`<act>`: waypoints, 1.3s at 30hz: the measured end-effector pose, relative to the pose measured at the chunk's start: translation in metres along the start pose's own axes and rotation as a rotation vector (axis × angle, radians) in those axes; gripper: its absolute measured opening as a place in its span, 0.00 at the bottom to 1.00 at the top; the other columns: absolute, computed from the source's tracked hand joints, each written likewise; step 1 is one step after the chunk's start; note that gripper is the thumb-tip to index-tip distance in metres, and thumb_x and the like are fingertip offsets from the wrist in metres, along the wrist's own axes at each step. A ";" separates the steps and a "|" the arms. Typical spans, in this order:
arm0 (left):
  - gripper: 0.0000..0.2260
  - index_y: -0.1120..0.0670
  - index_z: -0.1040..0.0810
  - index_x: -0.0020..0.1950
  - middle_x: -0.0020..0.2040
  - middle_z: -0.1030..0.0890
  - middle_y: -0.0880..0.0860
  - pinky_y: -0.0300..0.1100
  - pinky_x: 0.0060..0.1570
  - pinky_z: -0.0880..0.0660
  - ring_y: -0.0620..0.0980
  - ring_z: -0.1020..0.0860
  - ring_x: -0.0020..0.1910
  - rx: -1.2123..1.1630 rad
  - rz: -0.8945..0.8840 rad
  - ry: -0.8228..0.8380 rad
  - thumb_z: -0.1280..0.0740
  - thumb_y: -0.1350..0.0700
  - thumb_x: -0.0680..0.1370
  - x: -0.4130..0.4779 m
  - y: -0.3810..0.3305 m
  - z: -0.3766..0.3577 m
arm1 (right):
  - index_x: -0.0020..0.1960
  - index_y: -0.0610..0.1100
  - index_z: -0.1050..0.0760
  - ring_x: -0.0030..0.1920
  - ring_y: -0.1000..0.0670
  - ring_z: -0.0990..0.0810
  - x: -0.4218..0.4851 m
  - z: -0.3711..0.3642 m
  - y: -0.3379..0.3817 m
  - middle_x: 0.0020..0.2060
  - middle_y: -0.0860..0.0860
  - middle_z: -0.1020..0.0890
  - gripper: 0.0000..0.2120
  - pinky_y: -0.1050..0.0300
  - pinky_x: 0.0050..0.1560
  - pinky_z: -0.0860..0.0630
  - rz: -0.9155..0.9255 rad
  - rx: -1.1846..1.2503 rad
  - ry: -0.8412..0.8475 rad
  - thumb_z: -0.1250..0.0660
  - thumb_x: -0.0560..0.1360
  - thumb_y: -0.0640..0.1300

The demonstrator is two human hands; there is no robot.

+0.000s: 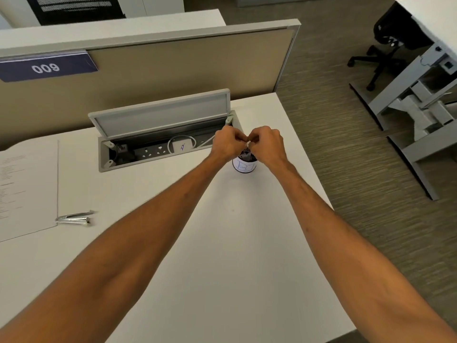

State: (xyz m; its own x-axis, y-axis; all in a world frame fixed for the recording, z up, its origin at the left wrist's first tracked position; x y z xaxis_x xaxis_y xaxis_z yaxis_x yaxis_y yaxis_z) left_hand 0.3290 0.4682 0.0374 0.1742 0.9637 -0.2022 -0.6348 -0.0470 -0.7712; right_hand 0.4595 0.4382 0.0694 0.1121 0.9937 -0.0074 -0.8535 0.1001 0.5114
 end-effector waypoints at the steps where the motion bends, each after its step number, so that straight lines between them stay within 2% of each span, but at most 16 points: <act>1: 0.09 0.61 0.11 0.60 0.57 0.10 0.60 0.51 0.63 0.16 0.56 0.12 0.56 -0.003 -0.001 0.003 0.24 0.63 0.80 0.000 0.001 0.000 | 0.58 0.39 0.13 0.50 0.43 0.13 -0.001 0.000 0.001 0.50 0.42 0.11 0.09 0.50 0.55 0.15 0.008 0.000 -0.008 0.26 0.78 0.38; 5: 0.09 0.60 0.10 0.59 0.54 0.09 0.59 0.54 0.63 0.14 0.55 0.11 0.55 -0.033 0.003 -0.015 0.25 0.66 0.79 -0.002 0.008 0.003 | 0.53 0.40 0.13 0.46 0.45 0.14 -0.007 0.005 0.000 0.47 0.43 0.12 0.08 0.52 0.51 0.15 0.005 0.041 -0.080 0.29 0.77 0.33; 7: 0.08 0.59 0.10 0.57 0.52 0.09 0.58 0.54 0.62 0.14 0.54 0.10 0.52 -0.069 0.015 -0.035 0.23 0.65 0.78 -0.004 0.012 0.005 | 0.49 0.40 0.15 0.44 0.46 0.16 -0.011 0.005 0.000 0.45 0.44 0.13 0.07 0.55 0.46 0.16 -0.002 0.061 -0.099 0.28 0.75 0.31; 10: 0.06 0.60 0.10 0.55 0.48 0.09 0.57 0.53 0.58 0.12 0.53 0.10 0.48 -0.125 0.011 -0.078 0.20 0.60 0.78 -0.008 0.012 0.009 | 0.46 0.40 0.17 0.41 0.49 0.20 -0.015 0.007 0.000 0.42 0.45 0.14 0.07 0.67 0.35 0.29 -0.011 0.084 -0.131 0.29 0.75 0.30; 11: 0.06 0.60 0.10 0.54 0.47 0.09 0.57 0.52 0.57 0.12 0.53 0.09 0.47 -0.143 0.006 -0.094 0.20 0.59 0.79 -0.009 0.012 0.010 | 0.46 0.40 0.18 0.41 0.49 0.20 -0.016 0.008 0.000 0.42 0.46 0.15 0.07 0.67 0.35 0.29 -0.003 0.089 -0.145 0.30 0.75 0.30; 12: 0.06 0.60 0.10 0.54 0.47 0.09 0.57 0.52 0.55 0.12 0.53 0.09 0.46 -0.154 0.003 -0.102 0.21 0.59 0.79 -0.011 0.011 0.010 | 0.46 0.41 0.17 0.41 0.49 0.19 -0.018 0.009 0.000 0.42 0.46 0.14 0.07 0.65 0.36 0.25 0.010 0.093 -0.155 0.30 0.75 0.30; 14: 0.06 0.61 0.11 0.56 0.48 0.09 0.58 0.52 0.55 0.11 0.53 0.09 0.46 -0.162 0.008 -0.095 0.23 0.60 0.81 -0.013 0.009 0.010 | 0.48 0.41 0.16 0.43 0.48 0.17 -0.021 0.009 0.000 0.44 0.45 0.13 0.06 0.57 0.44 0.17 0.035 0.112 -0.162 0.30 0.77 0.32; 16: 0.06 0.60 0.11 0.58 0.49 0.09 0.59 0.53 0.57 0.12 0.54 0.09 0.48 -0.160 0.004 -0.070 0.25 0.62 0.82 -0.016 0.008 0.008 | 0.52 0.41 0.15 0.46 0.47 0.15 -0.027 0.009 -0.002 0.47 0.45 0.13 0.07 0.53 0.49 0.15 0.050 0.142 -0.176 0.29 0.77 0.33; 19: 0.08 0.60 0.12 0.60 0.49 0.10 0.58 0.50 0.56 0.12 0.53 0.10 0.47 -0.181 -0.014 -0.085 0.25 0.63 0.82 -0.026 0.005 0.010 | 0.52 0.44 0.17 0.45 0.50 0.16 -0.047 0.016 -0.007 0.47 0.48 0.14 0.08 0.57 0.46 0.17 0.047 0.222 -0.329 0.30 0.77 0.33; 22: 0.06 0.61 0.13 0.58 0.41 0.12 0.54 0.45 0.45 0.11 0.48 0.12 0.37 -0.280 -0.002 -0.176 0.26 0.60 0.84 -0.041 0.011 0.017 | 0.52 0.45 0.18 0.43 0.52 0.18 -0.083 0.006 -0.011 0.47 0.50 0.16 0.07 0.62 0.44 0.20 0.045 0.310 -0.405 0.29 0.78 0.35; 24: 0.07 0.59 0.13 0.57 0.39 0.13 0.52 0.46 0.40 0.11 0.48 0.13 0.35 -0.279 0.016 -0.225 0.28 0.57 0.85 -0.055 0.021 0.018 | 0.52 0.44 0.17 0.42 0.52 0.18 -0.109 -0.020 -0.014 0.47 0.49 0.16 0.07 0.60 0.44 0.19 0.059 0.319 -0.327 0.28 0.78 0.35; 26: 0.07 0.57 0.13 0.56 0.40 0.13 0.51 0.48 0.39 0.11 0.50 0.12 0.36 -0.245 0.047 -0.239 0.29 0.55 0.85 -0.072 0.038 0.014 | 0.51 0.45 0.16 0.43 0.50 0.16 -0.129 -0.056 -0.023 0.47 0.50 0.15 0.07 0.53 0.47 0.17 0.055 0.288 -0.161 0.28 0.77 0.35; 29: 0.07 0.52 0.13 0.55 0.43 0.12 0.49 0.55 0.43 0.11 0.52 0.12 0.40 -0.215 0.127 -0.236 0.31 0.54 0.84 -0.104 0.080 0.001 | 0.53 0.46 0.14 0.47 0.47 0.15 -0.151 -0.101 -0.029 0.50 0.50 0.16 0.10 0.48 0.48 0.16 0.142 0.154 0.076 0.30 0.77 0.34; 31: 0.07 0.49 0.13 0.55 0.47 0.12 0.48 0.56 0.50 0.12 0.52 0.12 0.45 -0.190 0.171 -0.232 0.31 0.53 0.83 -0.125 0.109 -0.010 | 0.56 0.44 0.15 0.51 0.45 0.17 -0.158 -0.113 -0.027 0.52 0.49 0.17 0.12 0.49 0.47 0.18 0.221 0.072 0.118 0.30 0.77 0.33; 35: 0.08 0.48 0.14 0.58 0.54 0.12 0.46 0.51 0.60 0.16 0.47 0.15 0.51 -0.106 0.201 -0.193 0.32 0.57 0.84 -0.163 0.138 -0.025 | 0.59 0.41 0.16 0.53 0.44 0.20 -0.157 -0.117 -0.023 0.54 0.48 0.19 0.15 0.52 0.47 0.21 0.318 -0.035 0.143 0.28 0.74 0.31; 39: 0.12 0.46 0.16 0.62 0.48 0.10 0.45 0.52 0.59 0.15 0.48 0.12 0.48 -0.145 0.220 -0.156 0.35 0.57 0.82 -0.179 0.148 -0.039 | 0.55 0.40 0.16 0.51 0.43 0.19 -0.155 -0.120 -0.018 0.50 0.46 0.19 0.10 0.49 0.47 0.20 0.309 -0.026 0.106 0.28 0.75 0.31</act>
State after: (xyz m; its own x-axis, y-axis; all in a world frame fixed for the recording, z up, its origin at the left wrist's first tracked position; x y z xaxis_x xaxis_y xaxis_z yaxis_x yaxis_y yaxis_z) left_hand 0.2330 0.2781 -0.0639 -0.0806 0.9545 -0.2870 -0.5288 -0.2850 -0.7995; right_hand 0.3963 0.2884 -0.0419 -0.2071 0.9768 0.0546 -0.8514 -0.2074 0.4817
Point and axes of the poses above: each hand's wrist, its own x-axis towards the middle knuckle, its own z-axis out of the back of the hand, y = z × x, the point moved 7 cm from there along x, towards the middle knuckle
